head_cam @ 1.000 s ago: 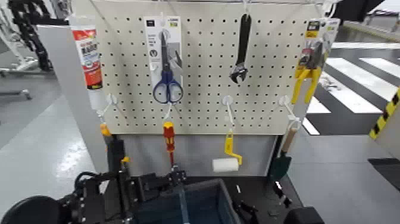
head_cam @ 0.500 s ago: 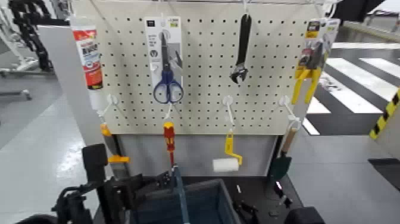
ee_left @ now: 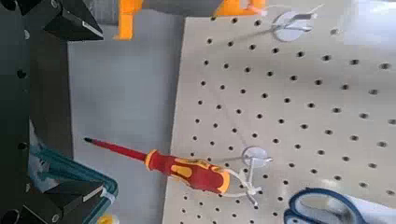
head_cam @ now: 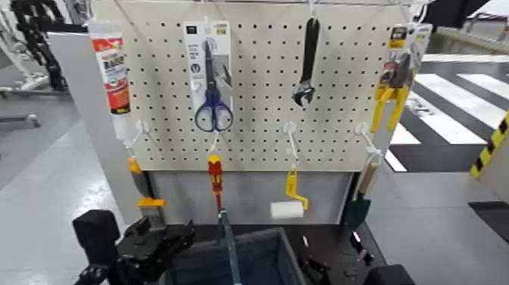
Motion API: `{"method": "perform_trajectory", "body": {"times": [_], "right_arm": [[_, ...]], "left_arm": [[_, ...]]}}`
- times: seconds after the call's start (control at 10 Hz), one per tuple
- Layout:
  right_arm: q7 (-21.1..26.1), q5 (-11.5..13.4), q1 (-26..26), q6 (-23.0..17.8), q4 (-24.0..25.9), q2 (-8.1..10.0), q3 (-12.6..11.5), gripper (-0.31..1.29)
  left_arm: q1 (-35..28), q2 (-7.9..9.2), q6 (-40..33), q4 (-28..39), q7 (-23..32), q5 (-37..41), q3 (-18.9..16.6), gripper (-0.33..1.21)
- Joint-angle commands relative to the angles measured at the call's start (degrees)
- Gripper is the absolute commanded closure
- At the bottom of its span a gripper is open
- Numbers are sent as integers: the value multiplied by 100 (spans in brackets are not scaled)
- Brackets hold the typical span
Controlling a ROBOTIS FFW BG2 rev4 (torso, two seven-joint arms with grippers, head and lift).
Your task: Place the crate on the table.
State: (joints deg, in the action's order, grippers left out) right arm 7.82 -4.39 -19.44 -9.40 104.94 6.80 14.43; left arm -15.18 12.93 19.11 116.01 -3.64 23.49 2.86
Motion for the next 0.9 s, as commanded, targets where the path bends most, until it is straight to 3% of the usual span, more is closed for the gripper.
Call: {"method": "perform_trajectory", "body": {"times": [0.1,0.3,0.5,0.9], "right_arm": [[0,0,-16,-18,9,-3,-11,14],[0,0,-33,-26,17,-3,-28,14],[-8,0,-51,-44,26,-3,-28,14],[35,44,-77,-70,35,-21,-63,15]], "left_arm": [[-354,-150,-821,-8,83,-785,21,16],[-671,-273,-1559,-122,303,-1409,21,16],[-820,-264,-2104,-333,619,-1725,180,16],[-952,-264,-2473,-404,909,-1866,285,16]]}}
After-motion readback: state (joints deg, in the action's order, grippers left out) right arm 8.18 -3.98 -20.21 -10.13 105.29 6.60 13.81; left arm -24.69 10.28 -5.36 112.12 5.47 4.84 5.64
